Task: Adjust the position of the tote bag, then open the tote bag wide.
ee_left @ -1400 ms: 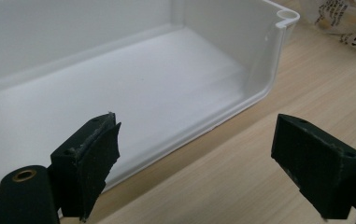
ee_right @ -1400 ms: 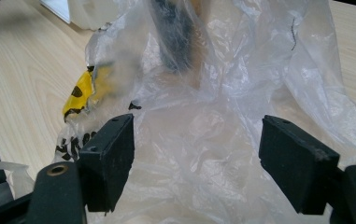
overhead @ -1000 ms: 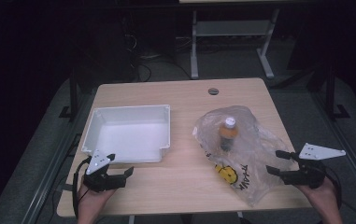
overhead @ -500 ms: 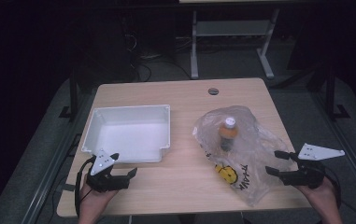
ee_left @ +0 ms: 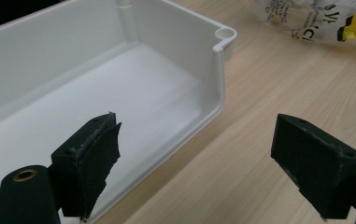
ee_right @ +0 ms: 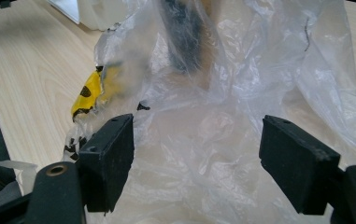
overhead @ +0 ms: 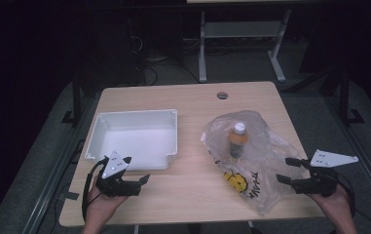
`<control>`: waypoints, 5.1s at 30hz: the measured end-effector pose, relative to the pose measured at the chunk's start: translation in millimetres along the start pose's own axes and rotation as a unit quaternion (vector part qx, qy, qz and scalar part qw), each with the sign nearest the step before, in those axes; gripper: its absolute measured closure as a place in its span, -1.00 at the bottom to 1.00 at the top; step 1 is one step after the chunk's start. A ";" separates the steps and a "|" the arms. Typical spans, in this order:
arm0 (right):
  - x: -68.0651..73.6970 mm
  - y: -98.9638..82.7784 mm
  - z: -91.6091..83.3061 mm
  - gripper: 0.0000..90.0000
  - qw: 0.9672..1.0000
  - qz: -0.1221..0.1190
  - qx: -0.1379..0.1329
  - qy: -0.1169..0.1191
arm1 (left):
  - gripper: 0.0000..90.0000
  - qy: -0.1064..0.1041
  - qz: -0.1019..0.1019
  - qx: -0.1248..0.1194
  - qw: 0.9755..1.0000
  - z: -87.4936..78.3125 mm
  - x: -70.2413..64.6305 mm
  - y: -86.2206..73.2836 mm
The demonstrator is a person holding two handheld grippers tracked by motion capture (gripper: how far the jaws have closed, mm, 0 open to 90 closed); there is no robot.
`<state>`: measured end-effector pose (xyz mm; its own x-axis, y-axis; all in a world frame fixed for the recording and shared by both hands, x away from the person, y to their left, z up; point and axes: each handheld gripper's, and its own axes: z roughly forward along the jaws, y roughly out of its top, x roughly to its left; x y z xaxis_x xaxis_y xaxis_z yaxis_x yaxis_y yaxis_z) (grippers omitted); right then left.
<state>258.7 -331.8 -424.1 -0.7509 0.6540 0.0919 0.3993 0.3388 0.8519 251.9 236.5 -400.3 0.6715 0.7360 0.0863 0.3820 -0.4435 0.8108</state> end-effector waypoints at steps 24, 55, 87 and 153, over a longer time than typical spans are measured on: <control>-1.9 -1.0 0.0 -0.43 1.000 0.000 0.003 0.005 | -0.66 -0.057 0.049 0.001 0.997 19.0 -20.2 51.9; -4.9 -0.9 -2.5 -0.51 1.000 0.007 -0.005 0.004 | -0.52 -0.132 0.104 0.013 0.986 52.6 -55.4 111.2; -2.1 2.8 -3.0 -0.51 1.000 0.000 -0.011 0.010 | -0.32 -0.178 0.152 0.031 0.972 106.0 -94.2 168.7; -7.3 11.0 -1.9 -0.48 0.999 -0.004 -0.032 0.014 | 1.00 -0.148 0.168 0.077 0.972 159.0 -88.7 187.2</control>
<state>267.5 -334.1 -414.4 -0.7689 0.6318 0.0983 0.3596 0.3003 0.8834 364.8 6.8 -348.1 0.9192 0.3673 0.1416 0.1853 -0.7212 0.6675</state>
